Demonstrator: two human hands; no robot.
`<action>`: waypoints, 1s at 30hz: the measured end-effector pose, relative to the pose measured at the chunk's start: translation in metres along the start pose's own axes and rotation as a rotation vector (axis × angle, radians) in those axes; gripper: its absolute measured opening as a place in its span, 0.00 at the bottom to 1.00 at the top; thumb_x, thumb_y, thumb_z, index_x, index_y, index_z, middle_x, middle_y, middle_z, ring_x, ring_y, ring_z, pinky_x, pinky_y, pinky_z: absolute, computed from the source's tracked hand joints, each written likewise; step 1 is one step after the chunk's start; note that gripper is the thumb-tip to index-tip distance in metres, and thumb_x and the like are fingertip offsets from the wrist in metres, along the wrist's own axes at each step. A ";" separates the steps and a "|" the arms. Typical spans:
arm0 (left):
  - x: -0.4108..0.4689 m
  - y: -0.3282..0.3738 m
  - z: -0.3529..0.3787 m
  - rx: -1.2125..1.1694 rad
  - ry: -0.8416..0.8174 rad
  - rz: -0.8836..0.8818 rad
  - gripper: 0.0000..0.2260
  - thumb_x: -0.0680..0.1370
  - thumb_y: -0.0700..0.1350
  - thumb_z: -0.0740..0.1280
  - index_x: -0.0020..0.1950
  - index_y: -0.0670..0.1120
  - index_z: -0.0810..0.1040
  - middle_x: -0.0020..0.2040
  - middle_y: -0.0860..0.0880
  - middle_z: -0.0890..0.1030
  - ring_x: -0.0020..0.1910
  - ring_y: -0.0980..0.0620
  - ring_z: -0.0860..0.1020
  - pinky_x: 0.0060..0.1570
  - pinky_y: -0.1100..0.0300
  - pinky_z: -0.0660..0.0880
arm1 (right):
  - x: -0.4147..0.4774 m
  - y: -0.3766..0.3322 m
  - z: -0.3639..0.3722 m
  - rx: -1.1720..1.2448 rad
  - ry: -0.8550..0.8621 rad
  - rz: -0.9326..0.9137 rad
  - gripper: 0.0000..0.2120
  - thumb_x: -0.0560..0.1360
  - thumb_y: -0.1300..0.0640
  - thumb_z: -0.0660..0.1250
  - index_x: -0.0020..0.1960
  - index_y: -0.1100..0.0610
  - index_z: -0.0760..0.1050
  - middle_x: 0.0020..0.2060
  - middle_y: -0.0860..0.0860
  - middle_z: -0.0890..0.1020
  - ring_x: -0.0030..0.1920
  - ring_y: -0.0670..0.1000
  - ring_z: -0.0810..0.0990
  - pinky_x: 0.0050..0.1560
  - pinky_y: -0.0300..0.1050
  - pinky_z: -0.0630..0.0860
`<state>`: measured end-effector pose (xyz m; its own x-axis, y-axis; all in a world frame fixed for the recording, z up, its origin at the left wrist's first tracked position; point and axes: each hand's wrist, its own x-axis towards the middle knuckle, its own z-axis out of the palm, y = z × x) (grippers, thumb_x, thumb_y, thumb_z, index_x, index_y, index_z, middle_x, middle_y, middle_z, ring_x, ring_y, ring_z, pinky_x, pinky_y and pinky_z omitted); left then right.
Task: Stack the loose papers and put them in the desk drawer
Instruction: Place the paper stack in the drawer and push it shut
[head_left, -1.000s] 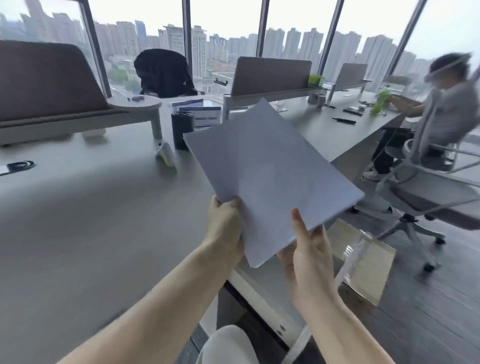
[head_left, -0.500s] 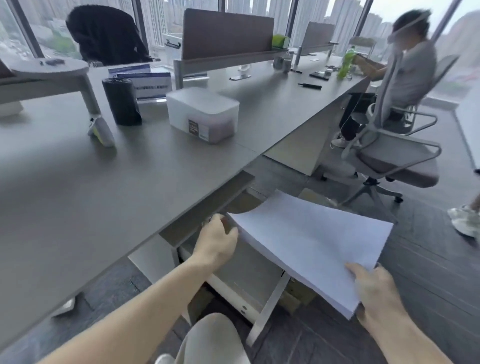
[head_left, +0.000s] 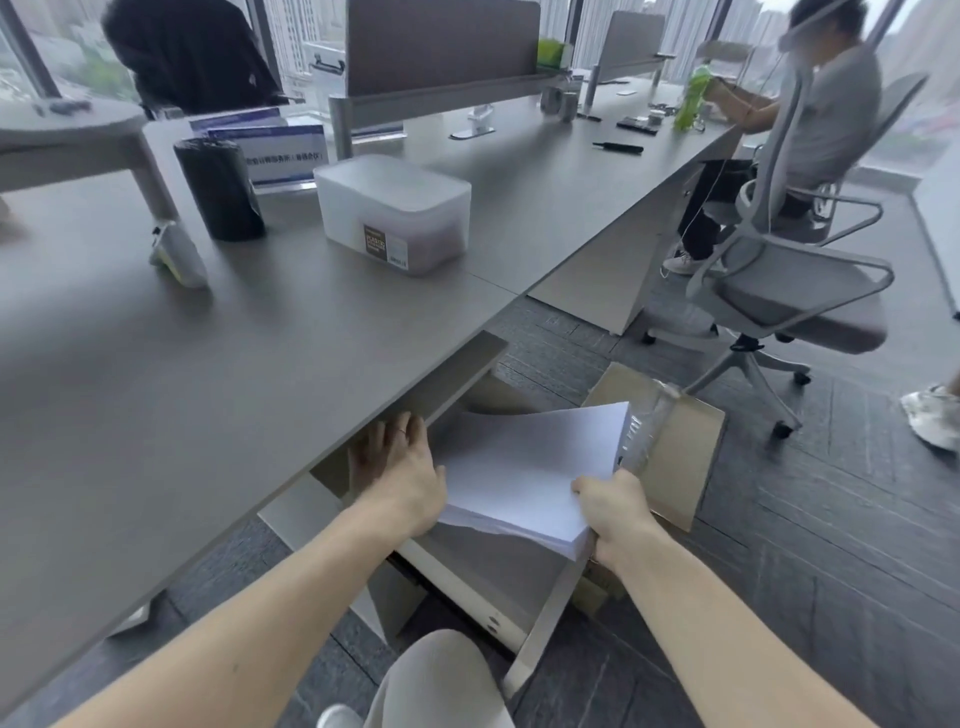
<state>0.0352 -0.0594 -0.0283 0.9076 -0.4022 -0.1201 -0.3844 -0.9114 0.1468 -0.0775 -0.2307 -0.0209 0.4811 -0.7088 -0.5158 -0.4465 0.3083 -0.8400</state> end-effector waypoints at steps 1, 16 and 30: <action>0.001 -0.001 0.001 0.012 0.006 0.007 0.27 0.82 0.54 0.59 0.79 0.46 0.60 0.80 0.49 0.62 0.76 0.44 0.61 0.70 0.47 0.61 | 0.003 0.001 0.006 -0.002 0.001 0.009 0.13 0.76 0.71 0.62 0.59 0.65 0.75 0.45 0.59 0.82 0.47 0.61 0.82 0.48 0.53 0.79; 0.003 -0.012 0.017 0.027 0.074 0.059 0.35 0.81 0.56 0.60 0.83 0.45 0.51 0.84 0.48 0.56 0.80 0.45 0.55 0.73 0.45 0.57 | 0.065 0.049 0.088 -0.079 -0.040 0.131 0.25 0.62 0.58 0.62 0.59 0.60 0.78 0.56 0.61 0.83 0.54 0.63 0.82 0.50 0.51 0.79; 0.002 -0.013 0.022 0.074 0.106 0.074 0.35 0.82 0.56 0.60 0.83 0.44 0.51 0.84 0.47 0.56 0.79 0.44 0.57 0.70 0.44 0.60 | 0.053 0.056 0.091 -0.310 0.069 0.175 0.38 0.78 0.56 0.66 0.79 0.68 0.50 0.77 0.64 0.60 0.74 0.62 0.66 0.72 0.53 0.66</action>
<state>0.0379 -0.0500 -0.0517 0.8874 -0.4610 -0.0067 -0.4591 -0.8849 0.0787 -0.0079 -0.1933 -0.1108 0.3298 -0.7069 -0.6257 -0.7303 0.2290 -0.6436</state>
